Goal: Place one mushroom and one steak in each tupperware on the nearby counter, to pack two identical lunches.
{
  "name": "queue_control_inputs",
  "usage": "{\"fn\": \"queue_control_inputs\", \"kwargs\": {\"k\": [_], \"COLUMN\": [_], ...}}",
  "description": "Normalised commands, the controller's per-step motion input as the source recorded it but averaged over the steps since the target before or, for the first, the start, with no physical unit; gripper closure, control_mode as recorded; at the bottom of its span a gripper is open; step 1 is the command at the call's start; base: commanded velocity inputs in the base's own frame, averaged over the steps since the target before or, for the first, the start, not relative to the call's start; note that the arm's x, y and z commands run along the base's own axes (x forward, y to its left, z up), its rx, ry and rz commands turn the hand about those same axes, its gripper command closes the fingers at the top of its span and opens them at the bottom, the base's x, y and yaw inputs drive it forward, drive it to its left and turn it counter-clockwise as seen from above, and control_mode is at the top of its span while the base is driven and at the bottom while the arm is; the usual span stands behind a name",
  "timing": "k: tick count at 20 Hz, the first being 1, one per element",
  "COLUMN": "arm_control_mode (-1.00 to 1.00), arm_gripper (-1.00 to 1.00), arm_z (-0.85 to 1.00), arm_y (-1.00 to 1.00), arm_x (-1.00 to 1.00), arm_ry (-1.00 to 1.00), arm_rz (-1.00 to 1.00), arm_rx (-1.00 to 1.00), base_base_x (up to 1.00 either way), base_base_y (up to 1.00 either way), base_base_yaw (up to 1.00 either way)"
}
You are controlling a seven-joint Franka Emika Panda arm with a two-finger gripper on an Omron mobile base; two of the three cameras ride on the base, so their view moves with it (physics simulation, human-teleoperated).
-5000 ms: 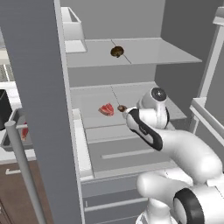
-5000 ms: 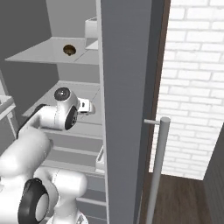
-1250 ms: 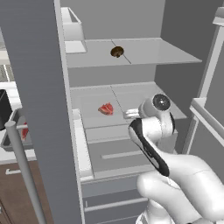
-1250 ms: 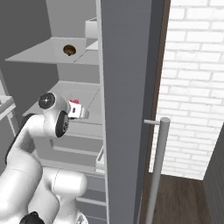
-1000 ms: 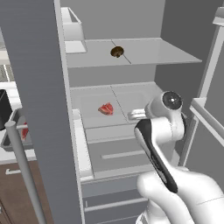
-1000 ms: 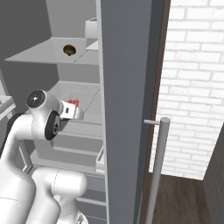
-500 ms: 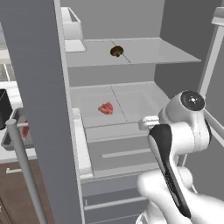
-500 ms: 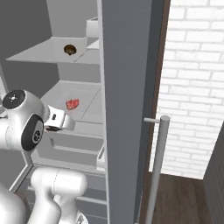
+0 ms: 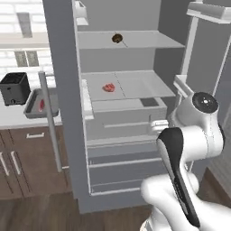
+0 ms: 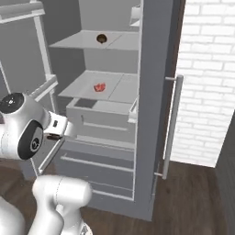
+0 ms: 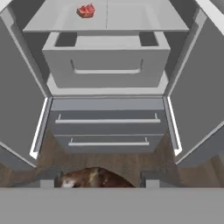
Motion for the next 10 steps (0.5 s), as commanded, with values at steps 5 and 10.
{"fn": "queue_control_inputs", "kwargs": {"k": [5, 10], "arm_control_mode": [1.0, 1.0], "arm_gripper": [1.0, 1.0], "arm_z": [0.0, 0.0], "arm_y": [0.0, 0.0], "arm_x": [0.0, 0.0], "arm_ry": [0.0, 0.0], "arm_rz": [0.0, 0.0], "arm_rx": [0.0, 0.0], "base_base_x": [-0.53, -0.14], "base_base_y": [0.8, 1.0], "base_base_yaw": [0.63, 0.75]}}
